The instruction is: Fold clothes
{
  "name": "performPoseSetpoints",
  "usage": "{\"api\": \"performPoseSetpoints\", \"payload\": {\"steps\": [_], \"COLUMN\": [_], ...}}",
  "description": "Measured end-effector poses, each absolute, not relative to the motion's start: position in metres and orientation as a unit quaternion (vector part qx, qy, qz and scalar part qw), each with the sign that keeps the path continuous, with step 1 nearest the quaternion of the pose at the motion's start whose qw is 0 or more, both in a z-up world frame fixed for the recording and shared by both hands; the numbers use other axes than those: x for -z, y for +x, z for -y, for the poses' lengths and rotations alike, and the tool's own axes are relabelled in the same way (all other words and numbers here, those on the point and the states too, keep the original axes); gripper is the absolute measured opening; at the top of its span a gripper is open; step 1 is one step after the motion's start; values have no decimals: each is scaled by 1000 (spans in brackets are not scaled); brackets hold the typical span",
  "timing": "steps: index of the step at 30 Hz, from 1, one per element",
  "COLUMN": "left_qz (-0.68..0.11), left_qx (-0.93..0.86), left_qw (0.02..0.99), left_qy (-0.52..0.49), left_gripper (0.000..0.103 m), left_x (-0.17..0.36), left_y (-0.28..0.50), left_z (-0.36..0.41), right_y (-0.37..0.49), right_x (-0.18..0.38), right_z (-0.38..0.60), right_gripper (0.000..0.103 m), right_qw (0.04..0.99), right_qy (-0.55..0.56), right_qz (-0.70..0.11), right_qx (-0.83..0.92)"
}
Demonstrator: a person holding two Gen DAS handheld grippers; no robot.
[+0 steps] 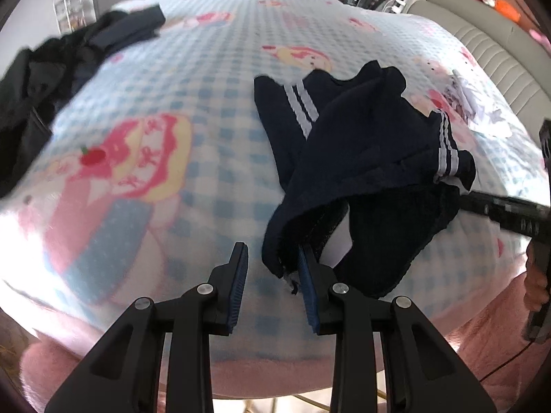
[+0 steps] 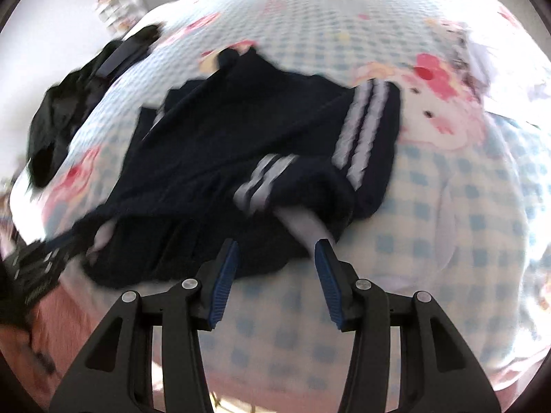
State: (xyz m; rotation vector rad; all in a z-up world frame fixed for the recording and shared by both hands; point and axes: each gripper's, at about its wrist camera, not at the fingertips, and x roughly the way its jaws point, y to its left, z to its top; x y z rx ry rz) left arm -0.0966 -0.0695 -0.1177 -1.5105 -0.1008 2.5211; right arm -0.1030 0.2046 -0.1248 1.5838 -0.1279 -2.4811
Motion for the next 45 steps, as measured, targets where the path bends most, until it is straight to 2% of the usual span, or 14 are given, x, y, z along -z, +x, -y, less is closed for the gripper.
{"api": "performPoseSetpoints", "payload": {"steps": [3, 7, 11, 14, 18, 22, 26, 35, 37, 40, 42, 44, 45], "left_qz": [50, 80, 35, -15, -30, -9, 3, 25, 21, 10, 9, 13, 15], "left_qx": [-848, -845, -843, -845, -846, -855, -871, -863, -861, -859, -861, -870, -874], "left_qw": [106, 103, 83, 68, 55, 66, 73, 79, 87, 105, 115, 126, 131], "left_qy": [-516, -518, -530, -530, -530, -514, -486, -499, -500, -502, -495, -477, -468], "left_gripper": [31, 33, 37, 37, 38, 39, 39, 39, 39, 39, 37, 20, 18], "left_x": [123, 127, 133, 132, 126, 112, 105, 117, 118, 118, 116, 110, 107], "left_y": [-99, -107, -107, -102, -96, -86, -85, -93, -95, -91, -84, -81, -80], "left_z": [69, 58, 53, 49, 51, 54, 58, 59, 55, 49, 47, 44, 43], "right_y": [-110, -146, -155, -141, -110, -85, -72, -79, -83, -93, -96, -96, -95], "right_x": [128, 153, 167, 163, 165, 156, 126, 159, 154, 139, 126, 115, 113], "right_z": [-190, -194, -190, -184, -203, -219, -229, -208, -212, -236, -253, -267, -271], "right_gripper": [48, 48, 46, 45, 45, 45, 47, 49, 49, 49, 49, 49, 49], "right_qw": [118, 89, 62, 53, 39, 51, 99, 103, 104, 90, 64, 22, 7], "right_qy": [536, 542, 557, 562, 578, 588, 551, 556, 544, 518, 492, 473, 471], "right_qz": [43, 78, 63, 10, -19, -2, 60, -27, -3, 83, 124, 131, 122], "right_qx": [835, 832, 825, 826, 815, 807, 826, 824, 832, 847, 859, 871, 874]}}
